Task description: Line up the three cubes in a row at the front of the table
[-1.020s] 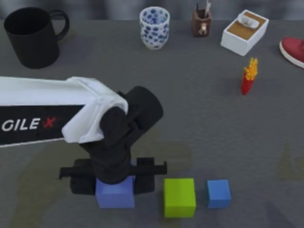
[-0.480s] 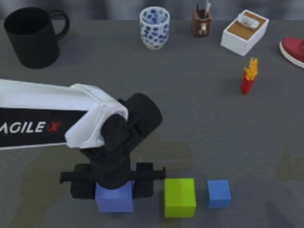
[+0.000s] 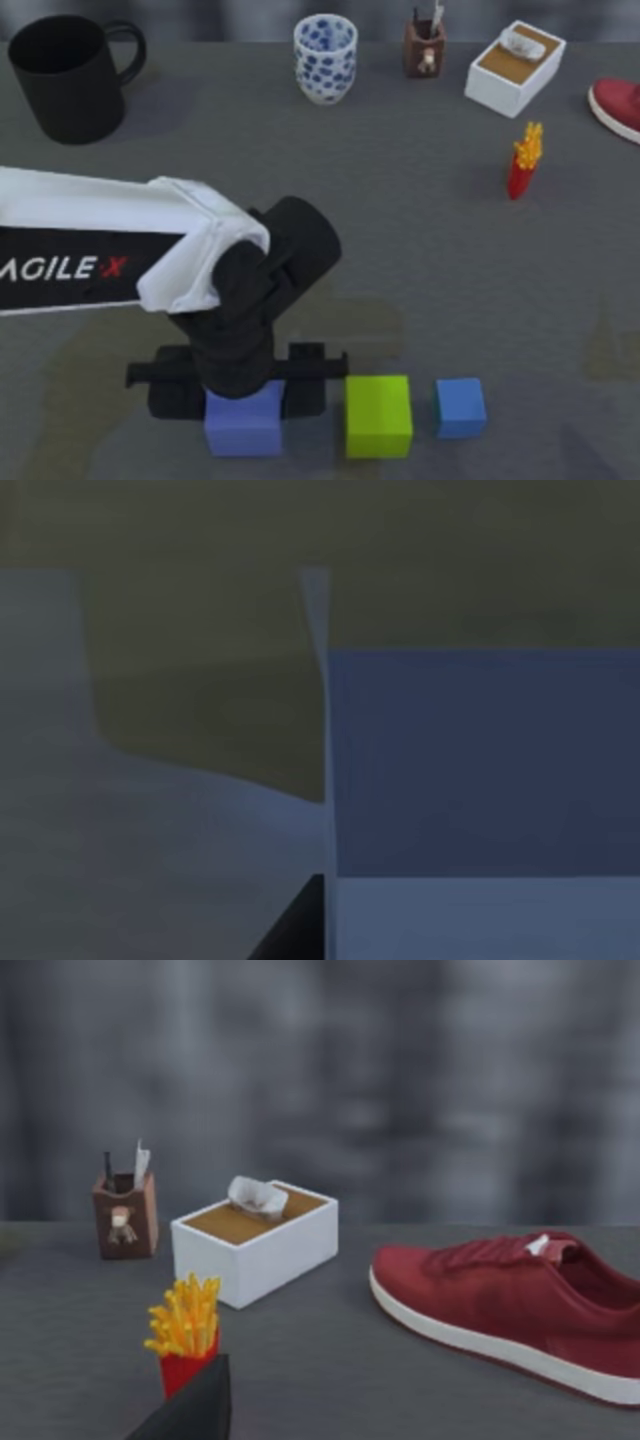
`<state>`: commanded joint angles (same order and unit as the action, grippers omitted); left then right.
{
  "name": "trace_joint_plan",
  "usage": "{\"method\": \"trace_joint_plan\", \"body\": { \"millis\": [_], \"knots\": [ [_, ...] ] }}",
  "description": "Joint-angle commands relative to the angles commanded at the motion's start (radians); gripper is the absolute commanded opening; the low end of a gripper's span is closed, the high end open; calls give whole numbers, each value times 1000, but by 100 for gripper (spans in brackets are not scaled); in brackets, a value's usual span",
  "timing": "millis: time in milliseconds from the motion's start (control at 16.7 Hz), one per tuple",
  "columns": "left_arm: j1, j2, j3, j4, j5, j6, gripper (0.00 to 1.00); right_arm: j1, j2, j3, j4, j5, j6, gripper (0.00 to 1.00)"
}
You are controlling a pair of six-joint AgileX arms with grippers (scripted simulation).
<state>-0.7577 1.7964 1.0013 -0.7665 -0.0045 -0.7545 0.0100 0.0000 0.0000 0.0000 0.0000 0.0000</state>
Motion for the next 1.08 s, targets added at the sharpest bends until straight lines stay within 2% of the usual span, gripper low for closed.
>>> {"method": "trace_joint_plan", "body": {
  "millis": [120, 180, 780, 1080],
  "knots": [
    [0, 0, 0, 0, 0, 0, 98, 0, 0, 0, 0, 0, 0, 100],
    [0, 0, 0, 0, 0, 0, 100, 0, 0, 0, 0, 0, 0, 100],
    [-1, -7, 14, -17, 0, -1, 100, 0, 0, 0, 0, 0, 0, 100],
    [11, -76, 123, -214, 0, -7, 100, 0, 0, 0, 0, 0, 0, 100]
  ]
}}
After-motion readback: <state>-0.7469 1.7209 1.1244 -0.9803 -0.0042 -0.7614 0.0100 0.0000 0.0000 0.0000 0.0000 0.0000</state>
